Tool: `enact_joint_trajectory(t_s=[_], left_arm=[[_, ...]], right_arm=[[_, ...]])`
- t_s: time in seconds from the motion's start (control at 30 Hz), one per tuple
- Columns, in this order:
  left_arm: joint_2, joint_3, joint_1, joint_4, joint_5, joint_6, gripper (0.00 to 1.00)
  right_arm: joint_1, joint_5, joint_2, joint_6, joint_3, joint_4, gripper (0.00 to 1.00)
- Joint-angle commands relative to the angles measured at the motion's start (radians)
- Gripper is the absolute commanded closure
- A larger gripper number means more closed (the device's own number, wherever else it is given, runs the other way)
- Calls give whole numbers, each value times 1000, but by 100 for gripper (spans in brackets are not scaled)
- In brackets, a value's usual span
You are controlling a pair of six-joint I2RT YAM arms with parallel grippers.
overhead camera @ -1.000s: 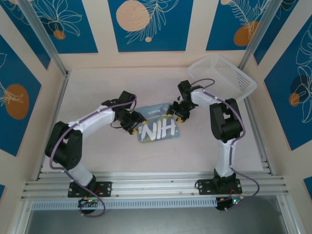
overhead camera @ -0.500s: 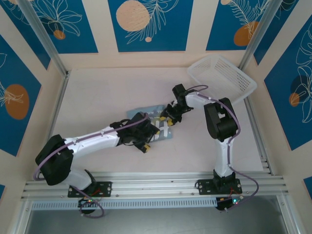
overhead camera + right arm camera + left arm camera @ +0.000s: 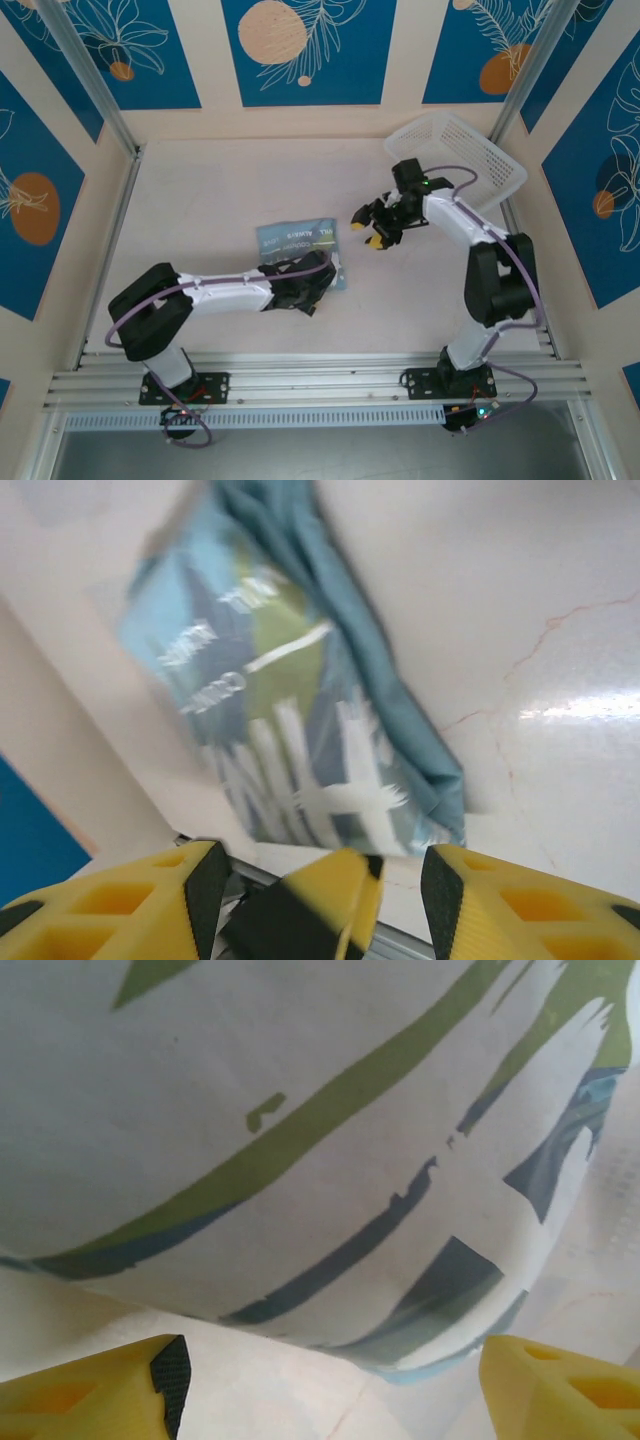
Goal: Fold and stack the t-shirts
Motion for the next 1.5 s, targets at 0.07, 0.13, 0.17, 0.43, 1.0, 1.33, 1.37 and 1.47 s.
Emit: enact_joint_trajectory(t_s=[0.07,0.13,0.17,0.43,1.0,1.33,1.37,1.47], left_arm=[[61,17,-6,-12,-135,-667,39],[80,15,8,3,-161,-668,55],[88,11,17,19,-173,-668,61],[111,-41,160,103,-214,-596,79],[232,148,1044,-26,338,782,73],[452,490,1115,-367,449,1318,67],[452,492,1114,-364,459,1336,67],[469,552,1105,-396,471,1424,66]], right_arm=[[-16,-53,-91,-14,-30,-63,44],[-17,-63,-111,-8,-28,-64,44],[-17,-66,-117,-5,-25,-66,45],[-15,-67,-162,-6,-35,-83,47],[-7,-68,-157,-16,7,-98,47],[7,-54,-129,1,32,-95,47],[10,-54,-128,3,35,-94,47],[24,-54,-117,7,32,-88,47]])
